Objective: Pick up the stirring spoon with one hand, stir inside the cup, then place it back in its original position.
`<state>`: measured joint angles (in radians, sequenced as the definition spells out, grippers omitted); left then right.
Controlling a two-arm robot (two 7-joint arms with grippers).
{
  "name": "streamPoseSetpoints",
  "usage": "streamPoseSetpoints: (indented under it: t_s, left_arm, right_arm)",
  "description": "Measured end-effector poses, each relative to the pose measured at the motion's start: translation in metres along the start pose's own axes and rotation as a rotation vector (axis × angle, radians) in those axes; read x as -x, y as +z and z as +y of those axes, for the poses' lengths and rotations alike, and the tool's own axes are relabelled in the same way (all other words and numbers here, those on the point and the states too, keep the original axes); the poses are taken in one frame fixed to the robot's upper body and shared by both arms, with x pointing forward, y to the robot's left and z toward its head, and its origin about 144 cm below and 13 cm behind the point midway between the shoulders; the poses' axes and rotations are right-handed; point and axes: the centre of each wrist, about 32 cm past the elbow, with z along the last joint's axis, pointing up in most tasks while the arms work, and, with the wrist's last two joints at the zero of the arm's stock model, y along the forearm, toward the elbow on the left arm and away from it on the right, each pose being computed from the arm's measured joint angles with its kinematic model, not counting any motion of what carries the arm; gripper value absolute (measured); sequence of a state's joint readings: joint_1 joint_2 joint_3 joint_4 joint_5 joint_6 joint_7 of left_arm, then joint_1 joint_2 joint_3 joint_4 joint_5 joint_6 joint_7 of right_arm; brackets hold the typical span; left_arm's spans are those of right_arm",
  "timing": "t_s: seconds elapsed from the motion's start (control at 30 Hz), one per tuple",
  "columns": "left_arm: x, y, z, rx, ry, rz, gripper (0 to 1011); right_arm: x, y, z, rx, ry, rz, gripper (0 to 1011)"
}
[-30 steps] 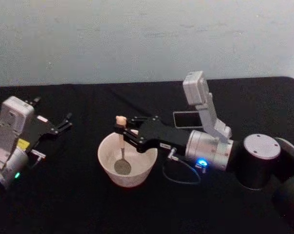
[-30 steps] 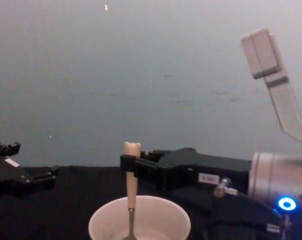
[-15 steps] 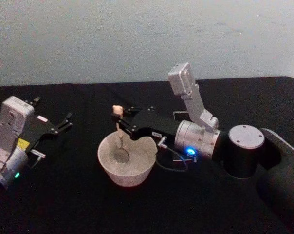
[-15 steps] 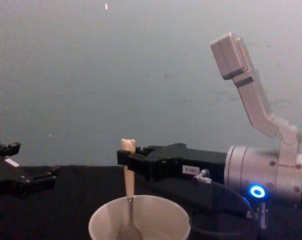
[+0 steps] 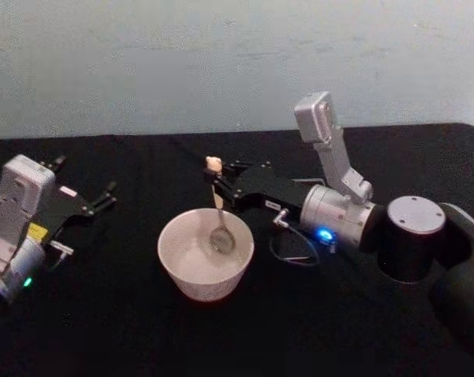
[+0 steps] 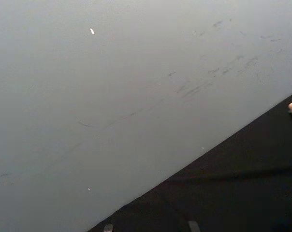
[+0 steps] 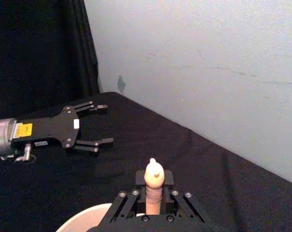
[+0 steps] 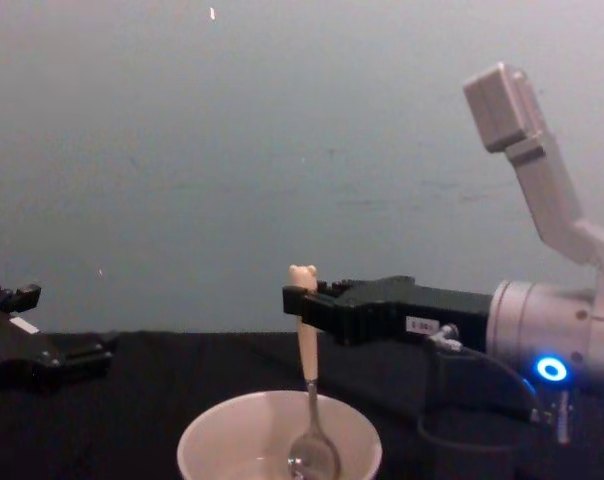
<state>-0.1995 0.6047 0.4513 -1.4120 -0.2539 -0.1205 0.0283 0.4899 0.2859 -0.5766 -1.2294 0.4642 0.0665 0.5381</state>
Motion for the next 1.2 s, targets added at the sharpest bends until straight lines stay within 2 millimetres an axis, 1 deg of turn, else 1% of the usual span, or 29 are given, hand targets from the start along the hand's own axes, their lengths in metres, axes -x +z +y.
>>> streamPoseSetpoints:
  t_s: [0.17,0.4,0.6,0.9,1.2]
  left_arm:
    - [0.0,0.0,0.0,0.0,0.0,0.0,1001]
    - [0.0,0.0,0.0,0.0,0.0,0.0,1001]
    - [0.0,0.0,0.0,0.0,0.0,0.0,1001]
    - [0.0,0.0,0.0,0.0,0.0,0.0,1002]
    - [0.0,0.0,0.0,0.0,0.0,0.0,1001]
  right_arm:
    - [0.002,0.0,-0.009,0.004,0.007,-0.007,197]
    - [0.01,0.002,-0.023,0.009,0.032,-0.016,195]
    - [0.018,0.001,-0.027,0.012,0.062,-0.006,197]
    - [0.026,0.0,-0.02,0.013,0.097,0.013,197]
    - [0.028,0.001,-0.001,0.011,0.116,0.024,197]
